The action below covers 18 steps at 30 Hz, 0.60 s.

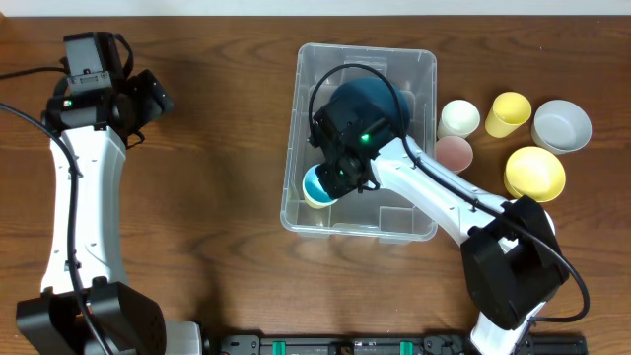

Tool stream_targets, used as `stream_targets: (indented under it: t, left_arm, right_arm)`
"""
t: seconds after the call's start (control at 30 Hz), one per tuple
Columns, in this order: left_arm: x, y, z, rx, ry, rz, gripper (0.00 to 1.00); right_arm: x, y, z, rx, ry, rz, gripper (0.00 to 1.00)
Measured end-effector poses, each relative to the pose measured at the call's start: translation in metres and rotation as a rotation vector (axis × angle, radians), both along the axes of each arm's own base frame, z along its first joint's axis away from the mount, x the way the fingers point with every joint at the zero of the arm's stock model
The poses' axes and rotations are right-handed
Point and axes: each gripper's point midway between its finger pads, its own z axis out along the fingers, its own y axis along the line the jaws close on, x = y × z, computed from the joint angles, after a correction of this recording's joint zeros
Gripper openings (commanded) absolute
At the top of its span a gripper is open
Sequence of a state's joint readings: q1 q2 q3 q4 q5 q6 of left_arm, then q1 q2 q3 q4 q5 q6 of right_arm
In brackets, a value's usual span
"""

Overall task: Pack container
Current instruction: 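Lower light blue cup into the yellow cup and open right gripper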

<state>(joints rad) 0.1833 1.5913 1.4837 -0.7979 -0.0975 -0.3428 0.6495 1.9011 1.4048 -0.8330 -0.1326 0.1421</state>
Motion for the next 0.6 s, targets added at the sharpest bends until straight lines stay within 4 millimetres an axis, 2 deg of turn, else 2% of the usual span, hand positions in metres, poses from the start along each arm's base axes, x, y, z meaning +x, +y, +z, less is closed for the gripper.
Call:
stream_targets:
  t: [0.3, 0.6]
  left_arm:
    - [0.0, 0.0, 0.0, 0.0, 0.0, 0.0, 0.98]
    - [0.0, 0.0, 0.0, 0.0, 0.0, 0.0, 0.98]
  right_arm:
    - [-0.014, -0.003, -0.002, -0.024, 0.047, 0.012, 0.19]
    - [-0.028, 0.007, 0.014, -0.004, 0.037, 0.053, 0.19]
